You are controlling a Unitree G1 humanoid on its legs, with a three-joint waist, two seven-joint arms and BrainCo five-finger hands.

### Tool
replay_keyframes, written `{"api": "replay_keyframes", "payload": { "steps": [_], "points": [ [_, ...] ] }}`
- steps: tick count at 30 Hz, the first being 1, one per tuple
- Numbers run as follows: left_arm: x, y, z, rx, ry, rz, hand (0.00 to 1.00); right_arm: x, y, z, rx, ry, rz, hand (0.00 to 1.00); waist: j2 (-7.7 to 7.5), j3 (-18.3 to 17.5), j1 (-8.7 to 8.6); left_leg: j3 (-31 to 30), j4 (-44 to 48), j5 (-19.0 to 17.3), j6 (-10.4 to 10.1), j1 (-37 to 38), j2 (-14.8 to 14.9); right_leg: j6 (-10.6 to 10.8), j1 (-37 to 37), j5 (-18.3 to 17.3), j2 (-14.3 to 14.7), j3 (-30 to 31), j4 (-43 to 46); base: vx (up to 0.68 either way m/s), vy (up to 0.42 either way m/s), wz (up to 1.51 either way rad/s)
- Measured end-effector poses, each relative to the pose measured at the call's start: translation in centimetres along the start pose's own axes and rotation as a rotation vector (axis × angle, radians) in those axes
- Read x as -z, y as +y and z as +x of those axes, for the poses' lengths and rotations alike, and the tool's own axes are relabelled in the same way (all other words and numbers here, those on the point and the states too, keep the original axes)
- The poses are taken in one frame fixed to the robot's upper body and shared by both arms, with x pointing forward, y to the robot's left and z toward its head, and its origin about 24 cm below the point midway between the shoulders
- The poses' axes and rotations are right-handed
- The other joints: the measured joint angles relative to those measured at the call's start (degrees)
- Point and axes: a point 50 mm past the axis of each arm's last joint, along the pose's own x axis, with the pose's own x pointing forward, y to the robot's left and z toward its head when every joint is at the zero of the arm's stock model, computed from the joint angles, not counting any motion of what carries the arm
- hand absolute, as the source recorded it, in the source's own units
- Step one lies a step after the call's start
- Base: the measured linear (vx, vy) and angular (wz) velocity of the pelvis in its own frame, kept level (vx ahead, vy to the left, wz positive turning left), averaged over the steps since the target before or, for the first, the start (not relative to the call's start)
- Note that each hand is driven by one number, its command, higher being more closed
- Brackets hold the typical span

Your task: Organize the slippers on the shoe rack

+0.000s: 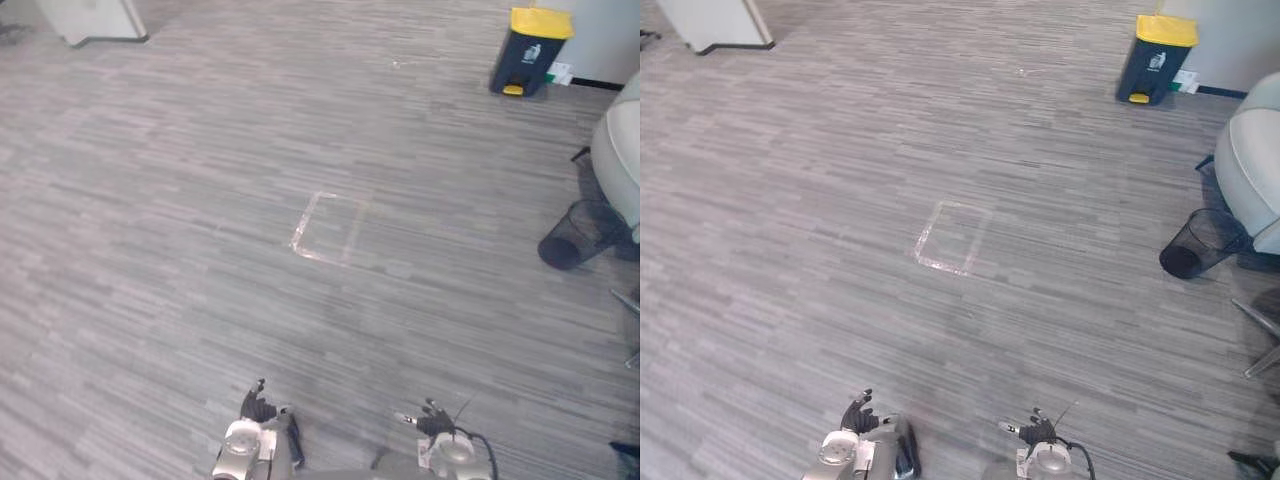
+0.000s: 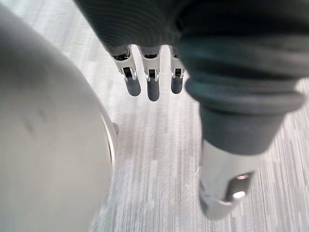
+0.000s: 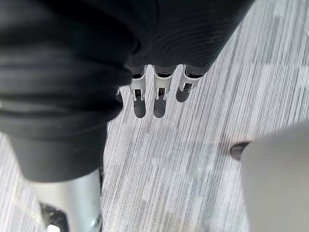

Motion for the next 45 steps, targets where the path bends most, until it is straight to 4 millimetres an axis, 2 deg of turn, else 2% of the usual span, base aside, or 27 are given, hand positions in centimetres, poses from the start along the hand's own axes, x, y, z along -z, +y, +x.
{"api": "replay_keyframes", "payload": {
  "steps": [2,4,6,8,10,12,13,14,16,17,19,20,21,23,25,27,28,30,31,32,33,35,37,39,41,43,45],
  "points": [
    [0.1,0.1,0.0,0.008,0.006,0.029,0.00,0.1,0.4,-0.1,-0.010,0.003,0.009,0.00,-2.12,-0.6,0.30,2.2,0.0,-2.7,1.6,2.7,-1.4,1.3,-8.0,1.5,-1.5,2.5,17.9,0.46,0.261,-0.24],
    [0.6,0.5,0.0,0.015,0.019,0.082,0.00,-0.2,1.2,-0.1,-0.028,-0.003,0.017,0.00,-2.92,-0.3,0.36,4.3,-1.7,-5.1,2.8,8.8,-2.5,3.8,-14.6,5.5,-2.7,3.4,35.2,0.51,0.229,-0.33],
    [1.1,0.5,0.0,0.025,0.044,0.113,0.00,-0.4,1.0,0.0,-0.029,-0.012,0.007,0.00,-2.48,-0.1,0.29,5.5,-5.3,-6.1,3.1,15.9,-2.8,1.6,-17.8,1.4,-3.0,-0.9,41.3,0.54,0.149,-0.45],
    [1.0,0.5,0.0,0.030,0.039,0.127,0.00,-1.5,0.6,0.3,-0.024,-0.053,-0.001,0.00,-0.42,0.3,0.02,7.1,-10.5,-6.1,3.2,21.5,-1.0,-1.3,-24.1,-2.4,0.2,-8.2,35.6,0.55,0.086,-0.34],
    [0.7,0.5,0.1,0.033,0.029,0.141,0.00,-2.3,0.5,0.4,-0.024,-0.076,-0.002,0.00,0.24,0.6,-0.57,7.4,-11.5,-6.1,3.2,22.7,0.0,-1.6,-27.5,-1.9,2.1,-11.2,26.6,0.48,-0.014,-0.03],
    [0.5,0.2,0.2,0.041,0.021,0.158,0.00,-3.0,0.3,0.5,-0.020,-0.103,-0.001,0.00,0.53,1.2,-1.52,7.2,-13.3,-6.1,3.1,25.6,0.3,-1.9,-29.6,4.9,3.8,-11.6,10.7,0.57,-0.106,0.26],
    [0.7,0.3,0.1,0.041,0.025,0.166,0.00,-2.9,0.3,0.5,-0.020,-0.102,-0.001,0.00,-0.12,1.2,-2.19,6.6,-13.8,-7.0,1.8,27.6,-0.8,-2.0,-28.2,14.8,4.1,-10.2,3.3,0.55,-0.134,0.27],
    [1.0,-0.4,0.0,0.057,0.037,0.154,0.00,-3.2,-0.4,0.6,-0.004,-0.108,-0.007,0.00,1.08,1.5,-2.20,6.1,-13.5,-8.0,0.3,29.3,0.6,-4.2,-28.0,16.5,5.3,-9.6,5.8,0.64,-0.144,0.13],
    [0.6,-1.3,-0.1,0.077,0.028,0.141,0.00,-3.7,-1.0,0.8,0.011,-0.120,-0.010,0.00,2.85,1.8,-2.07,5.4,-9.4,-7.8,-0.3,29.0,1.4,-5.1,-28.8,11.6,5.2,-9.4,11.4,0.46,-0.121,-0.03],
    [0.1,-1.9,0.0,0.089,0.017,0.132,0.00,-3.7,-1.6,0.8,0.028,-0.118,-0.002,0.00,3.57,2.2,-2.18,4.8,-4.9,-6.9,-1.6,27.8,1.9,-5.6,-28.2,9.1,4.9,-9.8,13.6,0.48,-0.173,0.11],
    [-0.2,-2.7,-0.1,0.103,0.008,0.108,0.00,-2.7,-2.5,0.8,0.056,-0.069,0.010,0.00,4.01,2.5,-2.53,2.8,10.6,-4.0,-6.6,23.6,4.6,-6.0,-22.3,6.2,4.6,-11.2,11.4,0.49,-0.163,0.22],
    [-0.3,-2.9,-0.1,0.106,0.007,0.104,0.00,-2.4,-2.7,0.8,0.063,-0.054,0.012,0.00,4.09,2.6,-2.62,2.6,15.6,-4.1,-7.5,22.1,5.7,-6.2,-20.1,5.8,4.8,-11.6,10.2,0.42,-0.083,0.32],
    [-0.4,-3.2,-0.2,0.109,0.003,0.083,0.00,-1.5,-3.1,0.7,0.080,-0.022,0.011,0.00,3.80,2.9,-2.51,4.1,25.9,-5.3,-7.5,18.7,8.5,-6.3,-15.2,5.0,5.0,-12.6,7.4,0.36,-0.029,0.32],
    [-0.1,-3.4,-0.5,0.105,0.007,0.055,0.00,-0.4,-3.3,0.4,0.088,0.009,0.013,0.00,2.80,3.1,-2.28,8.5,30.3,-7.4,-5.3,15.6,10.4,-6.4,-10.1,4.5,4.9,-13.1,3.6,0.30,0.002,0.15],
    [-0.1,-3.1,-0.5,0.097,0.005,0.045,0.00,0.0,-3.5,0.3,0.094,0.022,0.011,0.00,3.08,2.9,-2.15,12.0,26.8,-9.2,-2.4,10.6,10.4,-6.1,-6.3,4.4,4.5,-12.4,-0.2,0.30,0.074,-0.13],
    [0.0,-2.7,-0.4,0.090,0.003,0.053,0.00,0.3,-3.6,0.3,0.096,0.036,0.011,0.00,2.99,2.9,-1.87,14.2,18.8,-9.4,-1.9,8.3,9.8,-4.5,-4.1,4.8,3.6,-12.1,-2.4,0.26,0.120,-0.13],
    [-0.2,-2.6,-0.3,0.088,-0.003,0.056,0.00,0.3,-3.6,0.3,0.096,0.039,0.013,0.00,2.66,3.1,-1.62,14.1,9.5,-8.6,-1.7,7.3,8.1,-3.4,-2.2,4.8,2.3,-11.8,-3.7,0.28,0.181,-0.14],
    [-0.4,-2.6,-0.3,0.090,-0.013,0.056,0.00,0.9,-3.7,0.1,0.101,0.057,0.012,0.00,2.47,2.8,-1.06,10.7,-4.6,-3.6,-1.7,6.5,4.6,-1.5,-0.5,4.6,0.6,-10.8,-5.6,0.31,0.233,-0.24],
    [-0.4,-2.8,-0.4,0.096,-0.018,0.062,0.00,1.1,-4.0,0.1,0.108,0.064,0.005,0.00,3.06,2.5,-0.78,6.2,-10.0,3.0,-2.4,5.8,3.0,0.5,0.2,3.9,0.4,-9.9,-6.5,0.47,0.379,-0.39],
    [-0.3,-2.2,-0.3,0.091,-0.020,0.089,0.00,1.6,-3.3,0.0,0.089,0.076,0.000,0.00,1.08,0.7,-0.39,5.2,-8.3,3.9,0.1,5.9,0.3,2.2,0.9,2.8,-2.1,-7.8,-6.3,0.56,0.424,-0.32],
    [-0.1,-1.6,-0.2,0.084,-0.014,0.119,0.00,2.1,-2.7,-0.2,0.076,0.087,0.009,0.00,-0.38,0.0,-0.60,5.4,-5.8,1.0,0.8,5.3,-0.6,2.4,0.3,2.9,-3.4,-7.2,-3.8,0.56,0.406,-0.20],
    [0.2,-1.4,-0.1,0.093,-0.004,0.132,0.00,2.6,-2.4,-0.4,0.070,0.102,0.017,0.00,-1.20,-0.5,-0.20,6.9,-3.3,-2.3,1.8,6.7,-1.0,2.5,-4.2,3.0,-4.6,-3.7,7.8,0.36,0.252,-0.25],
    [0.7,-1.5,-0.2,0.102,0.018,0.150,0.00,2.9,-2.4,-0.5,0.070,0.110,0.017,0.00,-1.56,-0.7,-0.23,8.7,-3.7,-5.0,2.9,11.1,-2.1,3.8,-11.3,7.3,-5.5,0.7,25.1,0.39,0.277,-0.33],
    [1.4,-1.1,-0.3,0.097,0.043,0.171,0.00,3.0,-2.6,-0.5,0.071,0.111,0.021,0.00,-1.07,-0.4,-0.59,10.3,-4.8,-6.4,3.8,16.2,-2.2,4.2,-16.4,6.0,-5.1,0.9,38.4,0.43,0.191,-0.26],
    [1.5,-0.6,-0.2,0.086,0.052,0.177,0.00,2.8,-2.7,-0.5,0.072,0.099,0.019,0.00,-0.43,-0.2,-0.75,10.4,-8.4,-6.4,3.9,21.2,-1.6,1.9,-20.1,1.4,-3.2,-3.7,41.3,0.47,0.096,-0.26],
    [1.7,-0.2,-0.2,0.079,0.056,0.181,0.00,2.4,-2.8,-0.4,0.074,0.084,0.018,0.00,0.00,-0.1,-1.03,11.0,-10.6,-6.4,3.8,24.1,-0.2,-0.4,-24.5,-1.4,0.1,-8.7,35.6,0.40,-0.022,-0.08],
    [1.7,-0.3,-0.2,0.081,0.060,0.181,0.00,2.3,-3.0,-0.4,0.081,0.076,0.018,0.00,0.34,0.2,-1.82,11.0,-11.6,-6.4,3.8,25.8,0.8,-1.2,-27.3,-0.8,2.0,-12.1,26.0,0.40,-0.096,0.12]
  ]
}}
